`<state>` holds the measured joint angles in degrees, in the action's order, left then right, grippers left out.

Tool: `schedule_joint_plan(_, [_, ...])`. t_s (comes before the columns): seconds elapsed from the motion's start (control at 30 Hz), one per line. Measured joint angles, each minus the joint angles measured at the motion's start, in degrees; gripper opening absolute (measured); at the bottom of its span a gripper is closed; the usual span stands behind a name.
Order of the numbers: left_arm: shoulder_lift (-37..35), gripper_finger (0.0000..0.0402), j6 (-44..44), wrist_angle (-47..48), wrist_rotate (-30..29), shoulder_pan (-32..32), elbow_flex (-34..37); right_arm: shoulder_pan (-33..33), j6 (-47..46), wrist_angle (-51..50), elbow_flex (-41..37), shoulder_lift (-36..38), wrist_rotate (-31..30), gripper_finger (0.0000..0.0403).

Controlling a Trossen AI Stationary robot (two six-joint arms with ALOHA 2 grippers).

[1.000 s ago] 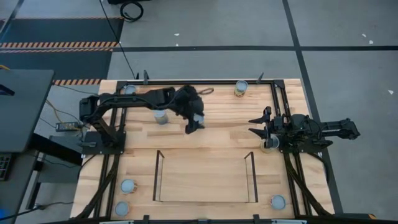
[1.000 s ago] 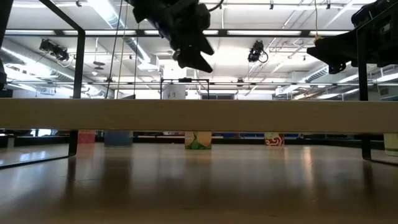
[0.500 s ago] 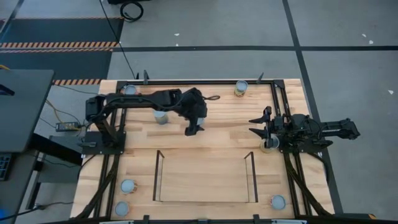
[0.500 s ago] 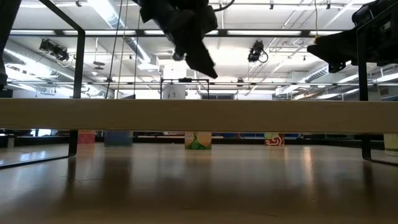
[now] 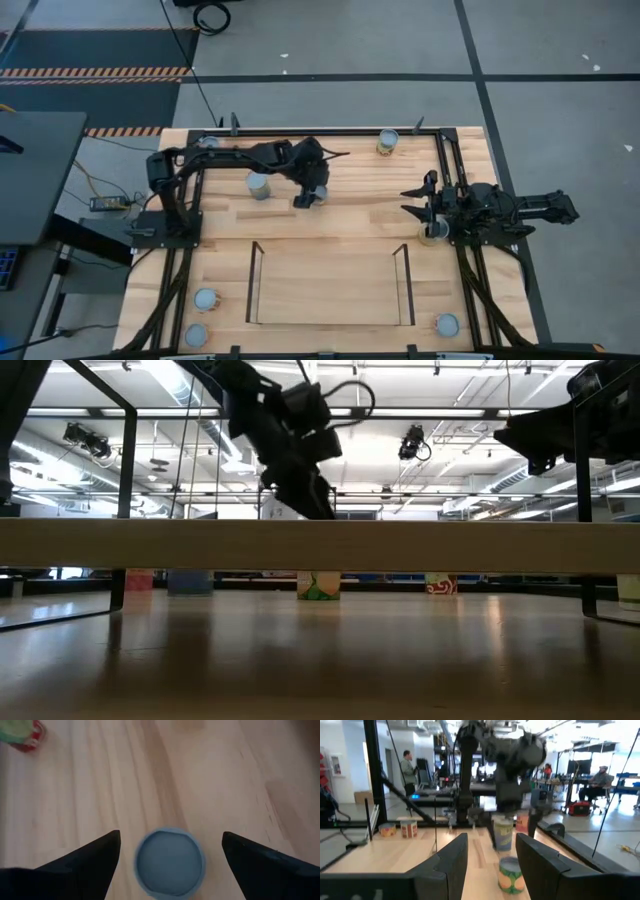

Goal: Pick and place cans onto a shelf
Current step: Put the canned diced peaches on the shelf

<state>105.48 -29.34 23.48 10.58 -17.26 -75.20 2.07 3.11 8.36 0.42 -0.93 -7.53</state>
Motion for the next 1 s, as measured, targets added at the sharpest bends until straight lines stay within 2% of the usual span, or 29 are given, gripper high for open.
schedule_joint_plan(0.1, [1.6,0.0356,-1.6,-0.2,1.1,0.0,0.0,0.0,0.0,0.3,0.0,0.0,0.0,0.0174])
schedule_joint_plan(0.43, [5.4,0.0356,-1.3,-2.0,-2.0,-0.1,-0.1,0.0,0.0,0.7,0.0,-0.1,0.1,0.0174])
schedule_joint_plan(0.73, [8.1,0.0354,-3.1,-0.8,-2.4,0.0,0.0,0.0,0.0,0.9,0.0,-0.1,0.1,0.0174])
schedule_joint_plan(0.83, [8.1,0.0343,-3.3,-1.1,-3.3,0.0,0.0,0.0,0.0,1.0,0.0,-0.1,0.1,0.0174])
schedule_joint_plan(1.0, [7.7,0.0298,-2.5,0.6,-7.7,0.4,-0.1,0.0,0.0,1.0,0.0,-0.1,0.1,0.0174])
